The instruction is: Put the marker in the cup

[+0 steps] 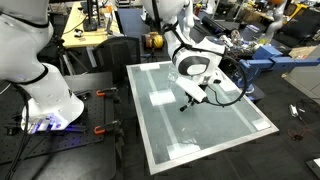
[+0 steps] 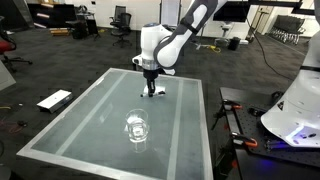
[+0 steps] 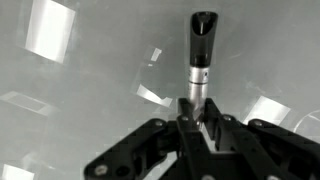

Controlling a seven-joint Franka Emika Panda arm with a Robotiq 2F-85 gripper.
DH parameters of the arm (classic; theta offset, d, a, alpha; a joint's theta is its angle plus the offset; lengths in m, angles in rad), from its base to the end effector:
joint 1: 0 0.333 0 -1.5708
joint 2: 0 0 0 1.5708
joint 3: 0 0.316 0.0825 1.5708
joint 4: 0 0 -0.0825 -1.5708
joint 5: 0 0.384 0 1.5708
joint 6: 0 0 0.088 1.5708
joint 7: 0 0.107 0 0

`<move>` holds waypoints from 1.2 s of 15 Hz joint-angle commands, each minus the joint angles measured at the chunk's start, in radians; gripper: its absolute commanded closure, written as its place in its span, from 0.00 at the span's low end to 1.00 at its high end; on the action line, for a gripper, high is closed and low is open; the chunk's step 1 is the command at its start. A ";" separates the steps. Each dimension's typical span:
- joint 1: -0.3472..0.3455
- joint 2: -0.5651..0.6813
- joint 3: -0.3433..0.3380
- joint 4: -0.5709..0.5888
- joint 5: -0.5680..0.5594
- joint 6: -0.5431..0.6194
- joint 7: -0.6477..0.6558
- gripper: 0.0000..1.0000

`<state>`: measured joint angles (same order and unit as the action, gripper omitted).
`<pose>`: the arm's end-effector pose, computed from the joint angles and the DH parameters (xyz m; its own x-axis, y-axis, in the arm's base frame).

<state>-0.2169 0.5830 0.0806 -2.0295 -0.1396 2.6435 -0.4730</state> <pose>0.5942 -0.0780 0.1584 0.9027 0.4300 0.0178 0.4291 -0.9024 0.0388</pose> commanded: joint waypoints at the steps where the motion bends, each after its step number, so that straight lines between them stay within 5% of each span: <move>1: 0.021 -0.058 -0.006 0.016 0.027 -0.114 0.024 0.95; 8: 0.108 -0.153 -0.055 0.005 0.012 -0.196 0.220 0.95; 18: 0.319 -0.166 -0.103 -0.001 -0.006 -0.155 0.709 0.95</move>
<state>0.0398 0.4500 0.0153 -2.0068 -0.1319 2.4742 0.1102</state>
